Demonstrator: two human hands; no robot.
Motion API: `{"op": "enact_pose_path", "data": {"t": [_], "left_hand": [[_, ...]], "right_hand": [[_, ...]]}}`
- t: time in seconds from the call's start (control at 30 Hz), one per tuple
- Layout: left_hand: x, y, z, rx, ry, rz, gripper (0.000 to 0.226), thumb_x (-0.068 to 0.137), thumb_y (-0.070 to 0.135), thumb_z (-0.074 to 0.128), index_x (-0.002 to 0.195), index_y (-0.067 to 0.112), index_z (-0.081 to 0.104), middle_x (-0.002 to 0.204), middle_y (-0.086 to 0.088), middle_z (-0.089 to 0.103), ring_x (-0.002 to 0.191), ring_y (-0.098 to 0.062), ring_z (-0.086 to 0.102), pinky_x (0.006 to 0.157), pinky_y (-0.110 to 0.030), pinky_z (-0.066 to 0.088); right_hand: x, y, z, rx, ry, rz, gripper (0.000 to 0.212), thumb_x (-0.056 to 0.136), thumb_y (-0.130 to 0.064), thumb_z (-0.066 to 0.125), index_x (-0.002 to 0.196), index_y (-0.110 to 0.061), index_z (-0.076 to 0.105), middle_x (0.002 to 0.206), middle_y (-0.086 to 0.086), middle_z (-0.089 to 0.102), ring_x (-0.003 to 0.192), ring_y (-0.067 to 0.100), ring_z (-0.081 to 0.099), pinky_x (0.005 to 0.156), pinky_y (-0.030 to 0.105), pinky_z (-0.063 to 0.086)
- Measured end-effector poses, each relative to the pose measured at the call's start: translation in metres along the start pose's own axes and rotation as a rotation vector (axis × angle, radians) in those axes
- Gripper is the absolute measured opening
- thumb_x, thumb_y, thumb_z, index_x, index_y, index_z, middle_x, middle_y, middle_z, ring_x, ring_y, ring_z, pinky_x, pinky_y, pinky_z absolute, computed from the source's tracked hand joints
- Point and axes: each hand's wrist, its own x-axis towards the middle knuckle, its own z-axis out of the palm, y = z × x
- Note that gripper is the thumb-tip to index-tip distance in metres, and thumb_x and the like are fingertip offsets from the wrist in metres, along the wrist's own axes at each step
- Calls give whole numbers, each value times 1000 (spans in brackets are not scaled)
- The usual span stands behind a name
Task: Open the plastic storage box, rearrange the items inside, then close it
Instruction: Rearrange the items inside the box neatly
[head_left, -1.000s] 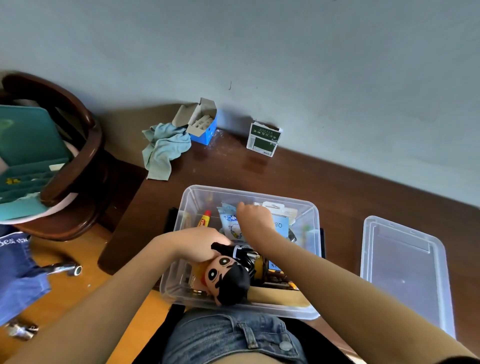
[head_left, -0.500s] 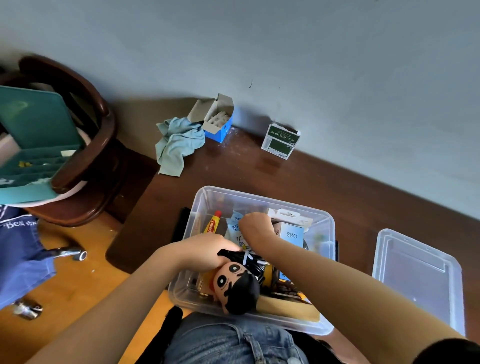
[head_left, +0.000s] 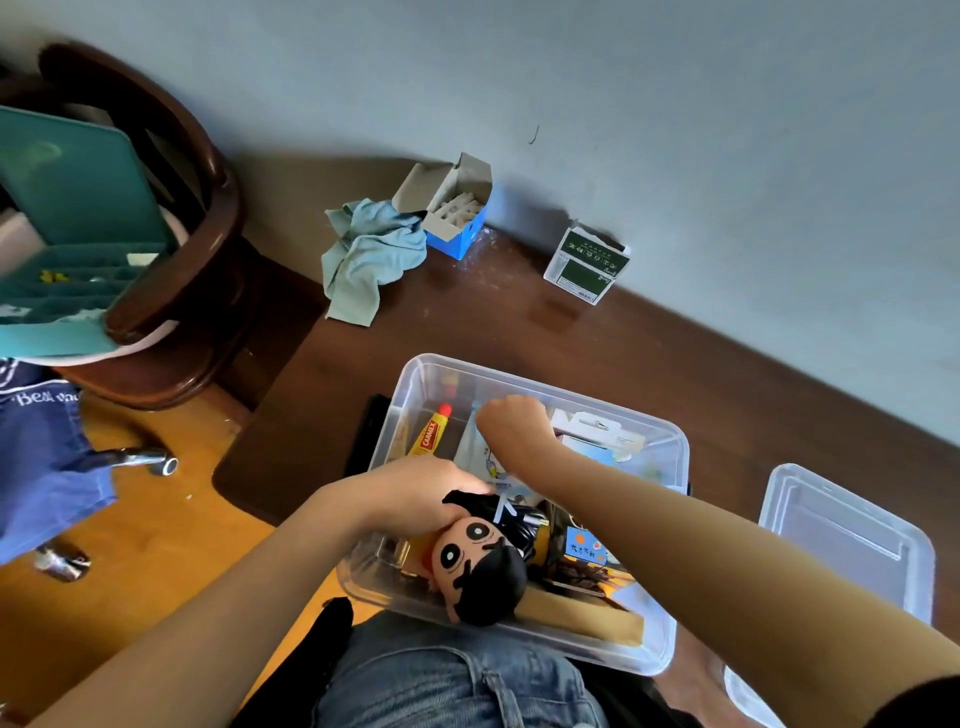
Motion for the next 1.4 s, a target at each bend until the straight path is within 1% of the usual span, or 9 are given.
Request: {"op": "enact_pose_path", "data": {"t": [0.2, 0.4, 0.5, 0.57, 0.63, 0.8, 1.1, 1.23, 1.4], "left_hand": [[2, -6, 4, 46, 10, 9, 31, 95, 26, 44, 122, 34, 57, 121, 10, 63, 113, -14, 56, 96, -42, 45], [4, -9, 5, 45, 29, 3, 38, 96, 28, 44, 132, 40, 49, 130, 15, 58, 119, -8, 52, 100, -33, 42], [4, -9, 6, 68, 39, 9, 36, 96, 26, 45, 130, 36, 52, 127, 9, 60, 118, -13, 53, 99, -37, 43], [5, -9, 7, 77, 51, 1, 38, 97, 26, 46, 133, 35, 50, 132, 7, 57, 122, -15, 50, 101, -37, 42], [5, -10, 7, 74, 63, -7, 42, 97, 27, 46, 138, 38, 44, 140, 10, 50, 129, -11, 44, 106, -32, 37], [5, -10, 9, 48, 90, -1, 45, 98, 26, 48, 140, 39, 42, 140, 15, 48, 129, -7, 42, 100, -21, 33], [2, -6, 9, 21, 91, 28, 37, 96, 23, 48, 129, 40, 53, 127, 15, 56, 117, -7, 50, 98, -32, 44], [3, -8, 11, 35, 92, -4, 40, 97, 24, 48, 133, 40, 50, 130, 14, 55, 120, -7, 49, 99, -31, 43], [-4, -6, 11, 66, 129, -10, 39, 97, 25, 47, 132, 41, 50, 136, 15, 48, 120, -10, 48, 98, -31, 43]], "right_hand": [[-6, -2, 12, 151, 23, 67, 36, 81, 7, 60, 116, 3, 55, 103, 12, 63, 91, 29, 65, 59, 29, 42], [-9, -2, 13, 132, 35, 83, 39, 87, 2, 55, 124, -1, 42, 107, 10, 61, 89, 26, 65, 55, 28, 41], [-11, -2, 17, 85, 86, -190, 63, 86, -8, 60, 141, -16, 29, 131, 14, 43, 109, 29, 51, 61, 31, 40], [-9, 3, 18, -31, 55, -430, 61, 88, -19, 61, 142, -27, 33, 141, 10, 33, 120, 28, 40, 76, 32, 44], [-3, 9, 18, -113, 7, -517, 57, 87, -24, 62, 139, -29, 40, 145, 4, 32, 125, 25, 35, 88, 33, 44], [12, 7, 16, -108, 38, -462, 48, 90, -15, 58, 135, -21, 42, 137, 5, 40, 120, 27, 39, 69, 30, 38], [12, 1, 29, 123, 87, -259, 53, 89, -16, 61, 136, -15, 36, 126, 6, 47, 104, 25, 55, 56, 27, 37], [13, -3, 28, 187, 27, -302, 53, 93, -20, 55, 141, -29, 35, 140, 4, 37, 112, 27, 50, 63, 33, 49], [14, -5, 19, 93, -3, -308, 33, 94, -17, 51, 125, -24, 56, 126, 3, 48, 112, 26, 51, 65, 32, 40]]}}
